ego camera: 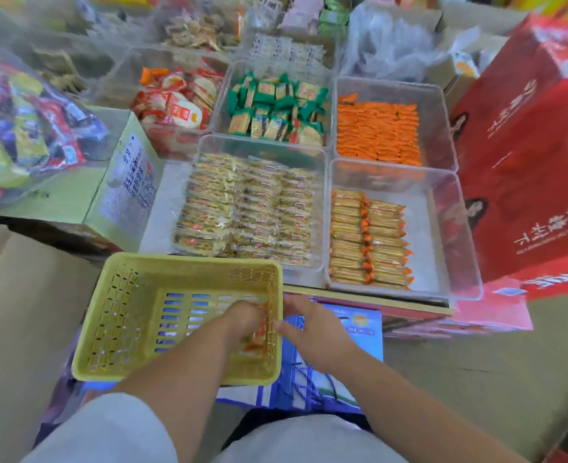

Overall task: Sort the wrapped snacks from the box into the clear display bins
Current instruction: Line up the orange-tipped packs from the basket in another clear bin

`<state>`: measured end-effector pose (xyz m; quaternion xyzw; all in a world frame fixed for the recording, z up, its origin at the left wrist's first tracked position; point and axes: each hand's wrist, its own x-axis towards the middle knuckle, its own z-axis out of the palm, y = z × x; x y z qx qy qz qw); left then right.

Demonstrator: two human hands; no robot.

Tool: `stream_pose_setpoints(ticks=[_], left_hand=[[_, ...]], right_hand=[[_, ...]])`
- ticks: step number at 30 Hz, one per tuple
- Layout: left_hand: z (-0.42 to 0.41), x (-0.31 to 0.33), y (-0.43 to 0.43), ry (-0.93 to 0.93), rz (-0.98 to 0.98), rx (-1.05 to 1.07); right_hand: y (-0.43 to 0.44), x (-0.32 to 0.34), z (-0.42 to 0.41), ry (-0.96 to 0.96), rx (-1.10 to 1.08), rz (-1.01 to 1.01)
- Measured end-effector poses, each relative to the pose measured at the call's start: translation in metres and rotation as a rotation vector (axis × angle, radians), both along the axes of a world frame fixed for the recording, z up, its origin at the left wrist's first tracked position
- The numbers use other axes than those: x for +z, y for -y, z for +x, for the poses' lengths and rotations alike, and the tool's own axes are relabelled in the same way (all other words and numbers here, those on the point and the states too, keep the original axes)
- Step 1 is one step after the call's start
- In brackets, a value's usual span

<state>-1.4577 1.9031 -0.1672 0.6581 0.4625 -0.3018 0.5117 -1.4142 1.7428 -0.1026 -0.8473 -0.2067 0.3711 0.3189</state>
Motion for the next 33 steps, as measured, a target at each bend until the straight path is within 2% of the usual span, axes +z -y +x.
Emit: stream_pose_setpoints(ticks=[3, 6, 10, 16, 18, 21, 24, 26, 29, 33], left_hand=[[-0.001, -0.006, 0.006, 0.002, -0.012, 0.021], [-0.005, -0.011, 0.005, -0.018, 0.056, -0.058], [-0.008, -0.007, -0.005, 0.073, 0.100, -0.077], [-0.028, 0.031, -0.027, 0.290, 0.131, 0.086], [-0.039, 0.048, -0.030, 0.367, 0.092, 0.171], [-0.048, 0.074, -0.025, 0.523, 0.052, 0.322], [-0.040, 0.100, -0.003, 0.712, -0.015, 0.469], [-0.026, 0.116, 0.018, 0.806, -0.059, 0.516], [0.002, 0.127, 0.049, 0.877, -0.053, 0.514], [0.047, 0.127, 0.086, 0.917, 0.016, 0.456]], right_hand=[[-0.002, -0.002, -0.005, -0.024, -0.061, 0.021], [-0.001, -0.002, -0.007, -0.044, -0.080, 0.017], [0.001, -0.002, -0.007, -0.055, -0.070, -0.017], [0.000, 0.002, 0.002, -0.063, -0.023, -0.021], [0.000, 0.006, 0.006, -0.006, -0.007, -0.032], [0.003, 0.015, 0.013, 0.054, -0.080, 0.064], [0.006, 0.032, 0.029, -0.131, -0.114, 0.246], [0.012, 0.044, 0.044, -0.183, -0.080, 0.324], [0.031, 0.057, 0.072, -0.216, -0.049, 0.407], [0.069, 0.062, 0.120, -0.396, -0.068, 0.476]])
